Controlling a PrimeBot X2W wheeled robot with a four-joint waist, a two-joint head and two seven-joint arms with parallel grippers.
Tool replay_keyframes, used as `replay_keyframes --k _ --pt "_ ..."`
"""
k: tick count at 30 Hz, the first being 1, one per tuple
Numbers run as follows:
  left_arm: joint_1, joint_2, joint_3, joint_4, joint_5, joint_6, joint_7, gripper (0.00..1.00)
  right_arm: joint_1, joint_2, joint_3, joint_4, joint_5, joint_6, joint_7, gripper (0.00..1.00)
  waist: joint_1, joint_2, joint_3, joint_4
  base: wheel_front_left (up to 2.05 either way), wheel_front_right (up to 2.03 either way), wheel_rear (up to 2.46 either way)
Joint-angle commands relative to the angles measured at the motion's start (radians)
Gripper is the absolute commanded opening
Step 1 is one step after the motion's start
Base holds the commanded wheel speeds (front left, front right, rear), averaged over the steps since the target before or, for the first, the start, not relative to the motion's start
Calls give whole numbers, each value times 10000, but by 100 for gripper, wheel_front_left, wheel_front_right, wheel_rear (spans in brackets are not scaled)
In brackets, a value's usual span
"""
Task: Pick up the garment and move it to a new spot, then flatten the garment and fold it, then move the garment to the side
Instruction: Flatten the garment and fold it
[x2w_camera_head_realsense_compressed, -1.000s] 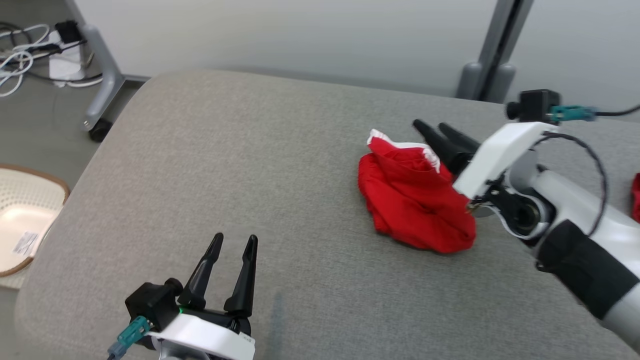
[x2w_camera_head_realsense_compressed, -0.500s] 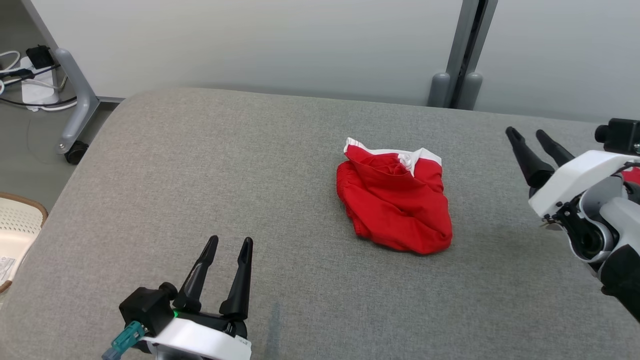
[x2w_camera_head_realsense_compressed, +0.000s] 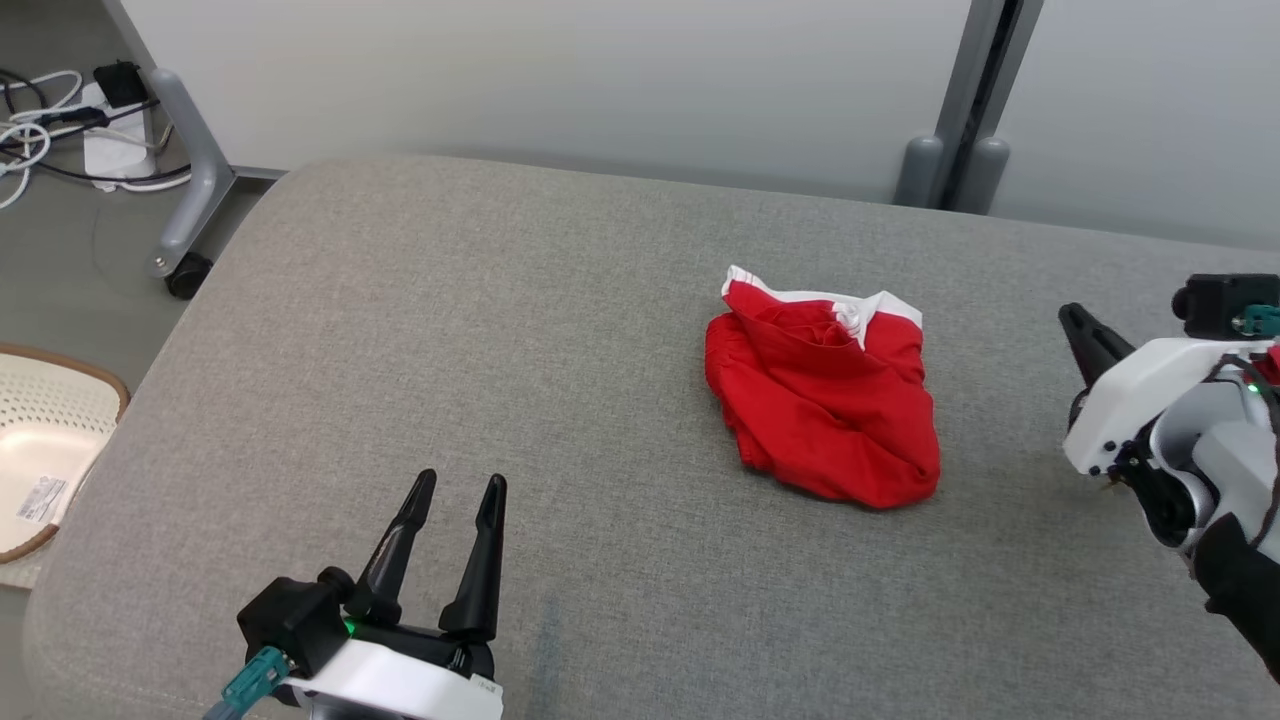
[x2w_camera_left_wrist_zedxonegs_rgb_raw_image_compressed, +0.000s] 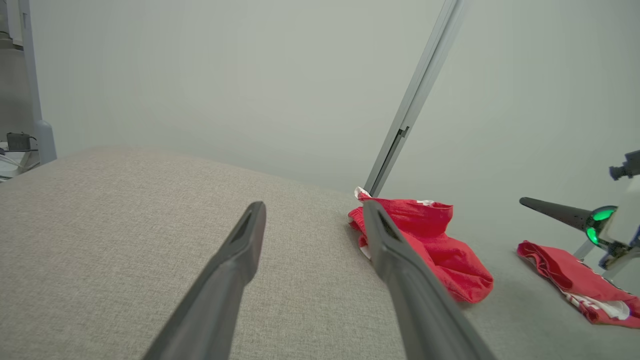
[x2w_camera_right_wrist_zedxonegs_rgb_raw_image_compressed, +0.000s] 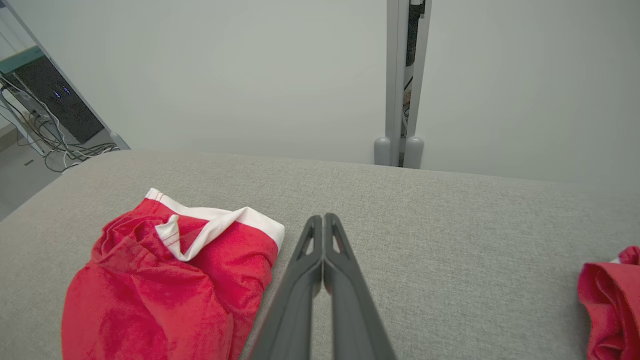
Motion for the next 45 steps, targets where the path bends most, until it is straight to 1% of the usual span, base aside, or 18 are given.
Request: replay_keyframes --k 1,4,9,14,18,21,27,33,37,40,45 --pt "-149 30 -15 -29 40 -46 -4 100 -158 197 114 141 -107 5 157 0 0 -1 144 99 0 0 0" --pt "-255 28 -69 18 5 -39 -4 100 -388 465 216 521 -18 4 788 0 0 -1 384 281 0 0 0" --pt "-427 21 -173 131 -46 -35 -4 100 -258 880 29 889 678 4 1914 0 0 -1 606 721 0 0 0" --pt "-419 15 -185 186 -73 -38 -3 100 -37 1100 -206 1095 1237 4 2382 0 0 -1 725 1152 0 0 0" --pt "-363 12 -175 222 -121 -40 -3 100 157 1214 -309 1024 1606 4 2798 0 0 -1 749 1297 0 0 0" --pt "-316 12 -188 255 -182 -41 -3 100 327 1289 -481 651 1933 4 2925 0 0 -1 697 1324 0 0 0" --pt "-215 9 -183 306 -244 -38 -3 100 783 1536 -570 -665 2328 4 2772 0 0 -1 486 1098 0 0 0" --pt "-220 15 -244 440 -238 -37 -3 100 1154 2036 -22 -1802 2117 5 2951 0 0 -1 272 866 0 0 0" --pt "-202 14 -200 531 -189 -38 -3 100 1323 2191 291 -2574 2025 4 2821 0 0 -1 104 779 0 0 0" --pt "-151 14 -170 581 -131 -38 -3 100 1391 2130 341 -3077 1995 4 2498 0 0 -1 -71 721 0 0 0" --pt "12 13 -93 604 -78 -39 -2 100 1433 1607 236 -3664 1861 4 1783 0 0 -1 -345 583 0 0 0"
